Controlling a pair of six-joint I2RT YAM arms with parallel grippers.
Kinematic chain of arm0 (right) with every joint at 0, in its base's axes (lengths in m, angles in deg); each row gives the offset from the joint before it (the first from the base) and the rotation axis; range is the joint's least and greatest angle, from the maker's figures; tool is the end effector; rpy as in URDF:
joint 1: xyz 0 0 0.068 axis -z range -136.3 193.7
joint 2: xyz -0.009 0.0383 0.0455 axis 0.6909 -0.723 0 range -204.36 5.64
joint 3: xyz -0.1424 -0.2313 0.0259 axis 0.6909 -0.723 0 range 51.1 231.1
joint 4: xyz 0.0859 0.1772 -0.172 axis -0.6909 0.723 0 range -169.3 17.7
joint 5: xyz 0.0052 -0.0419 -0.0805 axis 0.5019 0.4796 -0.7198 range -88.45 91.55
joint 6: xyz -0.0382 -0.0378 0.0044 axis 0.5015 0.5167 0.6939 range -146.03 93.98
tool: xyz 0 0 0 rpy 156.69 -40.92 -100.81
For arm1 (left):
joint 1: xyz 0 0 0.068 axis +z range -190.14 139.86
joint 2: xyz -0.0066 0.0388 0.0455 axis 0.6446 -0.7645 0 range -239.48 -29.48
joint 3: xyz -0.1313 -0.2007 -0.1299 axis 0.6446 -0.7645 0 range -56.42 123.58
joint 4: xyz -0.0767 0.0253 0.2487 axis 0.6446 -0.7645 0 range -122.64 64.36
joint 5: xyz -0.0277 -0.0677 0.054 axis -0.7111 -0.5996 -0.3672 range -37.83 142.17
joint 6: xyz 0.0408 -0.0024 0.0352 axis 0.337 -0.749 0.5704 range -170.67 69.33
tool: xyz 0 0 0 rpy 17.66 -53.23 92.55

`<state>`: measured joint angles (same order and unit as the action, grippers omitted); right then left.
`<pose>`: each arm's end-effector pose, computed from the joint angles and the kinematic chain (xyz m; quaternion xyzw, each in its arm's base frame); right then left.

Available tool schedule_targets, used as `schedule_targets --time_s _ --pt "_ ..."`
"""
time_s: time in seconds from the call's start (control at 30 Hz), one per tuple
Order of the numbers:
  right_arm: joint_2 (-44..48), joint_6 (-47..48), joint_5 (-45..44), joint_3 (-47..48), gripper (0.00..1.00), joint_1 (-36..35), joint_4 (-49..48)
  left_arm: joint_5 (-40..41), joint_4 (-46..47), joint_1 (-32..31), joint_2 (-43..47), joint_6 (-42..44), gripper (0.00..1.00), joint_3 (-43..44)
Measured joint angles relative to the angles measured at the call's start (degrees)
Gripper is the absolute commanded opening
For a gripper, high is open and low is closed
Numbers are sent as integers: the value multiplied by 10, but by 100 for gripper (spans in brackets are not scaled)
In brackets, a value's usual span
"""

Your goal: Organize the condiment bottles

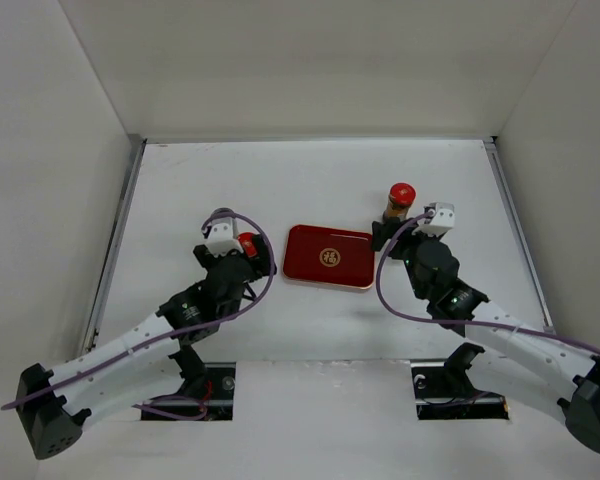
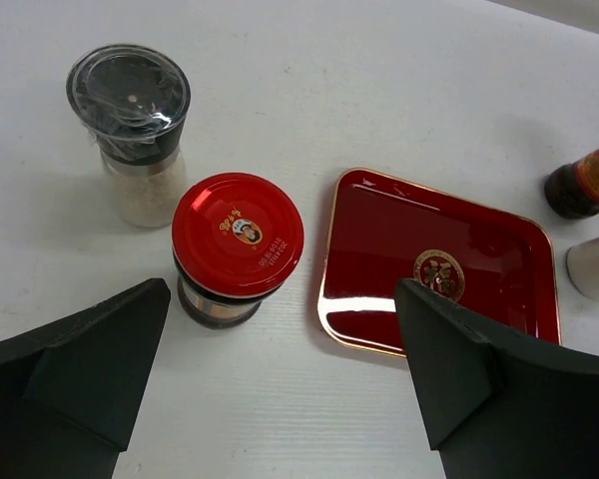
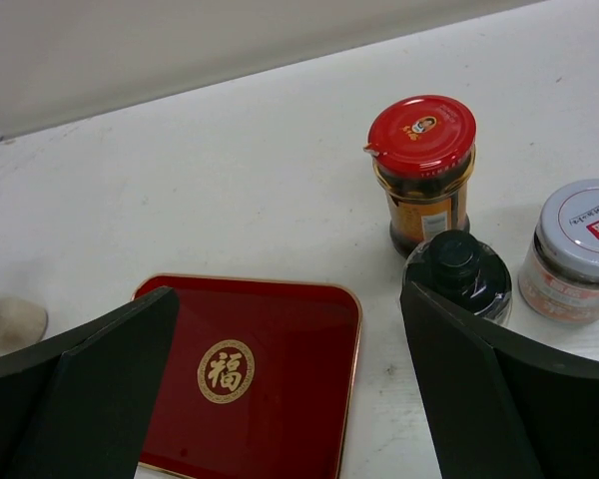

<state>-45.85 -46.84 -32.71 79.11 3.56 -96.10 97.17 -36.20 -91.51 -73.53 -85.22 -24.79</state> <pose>0.1711 0.1180 0.2654 0.0732 0.7367 0.1325 0.6591 0.1282 -0.1200 0.2641 -0.0963 0.7929 -0.1141 0.5907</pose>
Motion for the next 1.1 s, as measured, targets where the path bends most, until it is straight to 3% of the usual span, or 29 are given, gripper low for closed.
schedule_targets --time_s 0.37,0.4,0.43,0.47,0.5,0.53,0.6,0.67,0.77,0.83,0.9,1.1 --pt "-17 0 2 0 100 0 0 0 23 3 23 38 100 -9" --pt "-19 0 2 0 86 0 1 3 29 3 25 45 100 -13" --pt "-20 1 3 0 50 0 2 7 35 3 27 53 100 -16" --pt "-20 5 5 0 31 0 2 11 41 3 28 61 100 -18" --pt "-20 4 6 0 22 0 2 14 45 3 28 68 100 -18" --pt "-20 3 7 0 20 0 2 17 51 3 28 77 100 -18" --pt "-20 2 9 2 24 0 8 20 61 3 27 90 100 -18" --pt "-22 0 11 4 35 0 13 19 73 2 21 100 99 -18" --pt "-26 1 15 5 75 0 14 12 97 -1 -3 108 68 -18" --pt "-27 1 18 5 93 -1 14 6 107 0 -25 112 64 -18" --pt "-29 3 23 5 99 -1 13 1 114 5 -44 115 73 -20" --pt "-38 3 34 5 100 -1 13 -23 134 62 -110 110 84 -21"
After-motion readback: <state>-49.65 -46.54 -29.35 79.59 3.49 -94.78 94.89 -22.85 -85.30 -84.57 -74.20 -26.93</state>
